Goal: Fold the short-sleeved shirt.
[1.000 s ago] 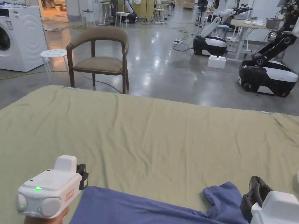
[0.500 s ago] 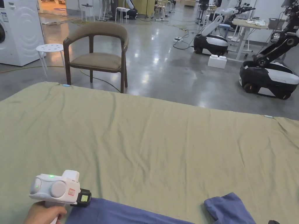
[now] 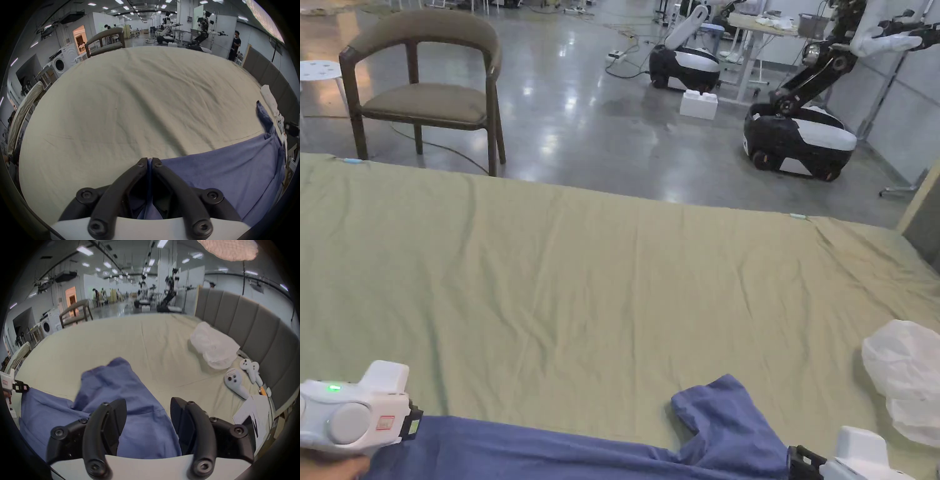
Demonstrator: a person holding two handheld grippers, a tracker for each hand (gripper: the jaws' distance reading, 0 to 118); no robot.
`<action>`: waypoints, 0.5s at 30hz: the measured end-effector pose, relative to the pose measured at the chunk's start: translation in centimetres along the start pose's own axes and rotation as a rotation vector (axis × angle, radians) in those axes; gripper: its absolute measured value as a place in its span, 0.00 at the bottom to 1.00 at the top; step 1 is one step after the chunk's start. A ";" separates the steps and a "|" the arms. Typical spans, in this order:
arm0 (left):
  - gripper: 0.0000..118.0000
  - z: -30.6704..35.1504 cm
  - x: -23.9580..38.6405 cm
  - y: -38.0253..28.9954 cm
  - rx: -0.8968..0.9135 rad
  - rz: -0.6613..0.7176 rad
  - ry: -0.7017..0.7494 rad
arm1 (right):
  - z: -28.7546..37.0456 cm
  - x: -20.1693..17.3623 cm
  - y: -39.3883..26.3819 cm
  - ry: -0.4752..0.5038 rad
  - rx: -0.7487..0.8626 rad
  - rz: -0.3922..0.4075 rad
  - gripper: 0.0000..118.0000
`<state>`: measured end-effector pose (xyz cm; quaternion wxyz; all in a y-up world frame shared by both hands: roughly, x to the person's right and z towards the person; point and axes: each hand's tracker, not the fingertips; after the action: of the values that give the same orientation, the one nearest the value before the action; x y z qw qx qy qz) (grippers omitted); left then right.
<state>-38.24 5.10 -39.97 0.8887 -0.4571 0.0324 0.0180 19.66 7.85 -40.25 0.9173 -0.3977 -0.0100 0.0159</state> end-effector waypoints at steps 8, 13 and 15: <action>0.00 3.4 0.3 -0.7 0.070 0.004 0.000 | -9.0 0.8 3.2 0.090 -0.212 0.077 0.54; 0.00 3.7 -0.1 -0.8 0.071 0.006 0.003 | -10.6 -0.1 3.4 0.100 -0.276 0.100 0.54; 0.00 3.7 -0.1 -1.0 0.069 0.007 0.004 | -10.4 -0.1 3.5 0.088 -0.281 0.095 0.49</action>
<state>-38.08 7.59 -37.02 0.9037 -0.4261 0.0366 0.0191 19.84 2.61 -49.94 0.8505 -0.5223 0.0466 0.0403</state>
